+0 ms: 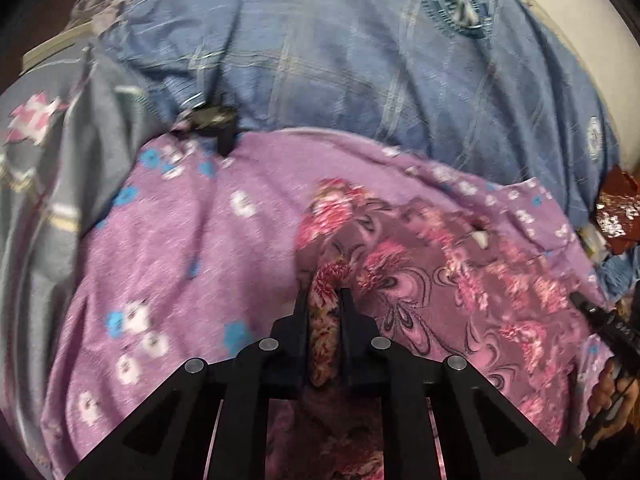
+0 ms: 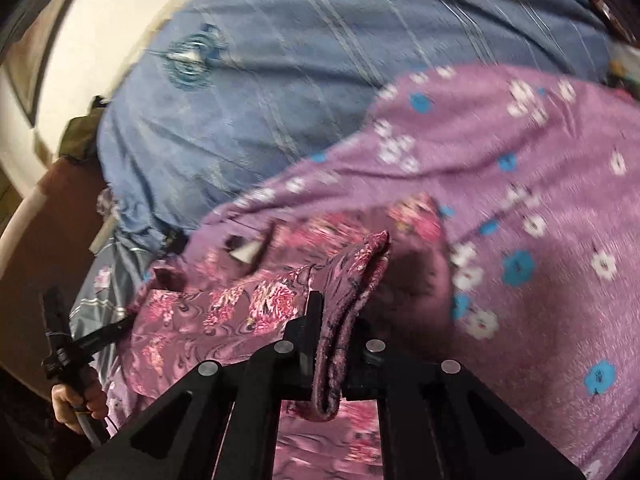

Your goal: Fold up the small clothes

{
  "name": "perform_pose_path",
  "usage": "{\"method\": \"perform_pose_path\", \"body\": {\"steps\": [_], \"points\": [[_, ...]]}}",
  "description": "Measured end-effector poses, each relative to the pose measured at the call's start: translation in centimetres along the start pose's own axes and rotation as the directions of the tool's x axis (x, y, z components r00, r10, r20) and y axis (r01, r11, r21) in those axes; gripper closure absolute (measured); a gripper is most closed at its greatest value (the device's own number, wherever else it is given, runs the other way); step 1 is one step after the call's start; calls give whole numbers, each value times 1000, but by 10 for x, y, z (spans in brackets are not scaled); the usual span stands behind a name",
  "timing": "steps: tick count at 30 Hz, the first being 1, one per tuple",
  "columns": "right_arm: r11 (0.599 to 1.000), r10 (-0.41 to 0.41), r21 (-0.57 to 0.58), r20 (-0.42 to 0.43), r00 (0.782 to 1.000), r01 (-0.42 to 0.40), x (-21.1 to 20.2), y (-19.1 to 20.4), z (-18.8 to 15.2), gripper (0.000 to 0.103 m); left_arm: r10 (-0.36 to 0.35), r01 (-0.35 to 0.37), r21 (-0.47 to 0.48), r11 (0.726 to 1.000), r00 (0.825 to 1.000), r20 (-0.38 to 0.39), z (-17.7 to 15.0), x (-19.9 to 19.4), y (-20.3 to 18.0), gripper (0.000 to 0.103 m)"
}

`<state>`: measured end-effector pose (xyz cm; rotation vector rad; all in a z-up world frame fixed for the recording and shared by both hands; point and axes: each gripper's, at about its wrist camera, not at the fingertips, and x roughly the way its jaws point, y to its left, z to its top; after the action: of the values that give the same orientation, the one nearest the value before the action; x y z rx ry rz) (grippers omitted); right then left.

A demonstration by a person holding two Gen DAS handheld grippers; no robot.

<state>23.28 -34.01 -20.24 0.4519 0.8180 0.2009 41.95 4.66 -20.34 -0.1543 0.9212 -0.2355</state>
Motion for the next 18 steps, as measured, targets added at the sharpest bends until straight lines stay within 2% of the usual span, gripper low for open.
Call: {"method": "perform_pose_path", "body": {"steps": [1, 3, 5, 7, 9, 10, 12, 13, 15, 18], "points": [[1000, -8, -25, -16, 1000, 8, 3, 4, -1, 97, 2, -2, -12, 1000, 1000, -6, -2, -6, 7, 91], [994, -91, -76, -80, 993, 85, 18, 7, -8, 97, -10, 10, -5, 1000, 1000, -23, -3, -11, 8, 90], [989, -138, -67, -151, 979, 130, 35, 0, -15, 97, 72, -69, 49, 996, 996, -57, -9, 4, 1, 83], [991, -132, -44, -153, 979, 127, 36, -4, -16, 98, 125, -121, 61, 991, 991, -56, -8, 5, -2, 77], [990, -139, -47, -119, 983, 135, 27, -1, -12, 98, 106, -106, 21, 994, 994, -3, 0, -13, 3, 76], [989, -146, -50, -105, 984, 141, 24, 0, -11, 98, 99, -99, -10, 995, 994, 50, 5, -25, 7, 75], [983, -184, -42, -99, 978, 181, 22, -4, -10, 98, 146, -138, -65, 988, 980, 138, 12, -41, 16, 61], [981, -192, -28, -108, 975, 190, 24, -7, -11, 98, 168, -156, -88, 984, 974, 153, 15, -41, 17, 50], [982, -184, 3, -143, 972, 186, 32, -11, -14, 98, 150, -134, -121, 984, 979, 137, 19, -32, 18, 52], [981, -194, -23, -134, 972, 192, 31, -8, -15, 97, 68, -50, -144, 988, 990, 122, 21, -18, 7, 50]]}}
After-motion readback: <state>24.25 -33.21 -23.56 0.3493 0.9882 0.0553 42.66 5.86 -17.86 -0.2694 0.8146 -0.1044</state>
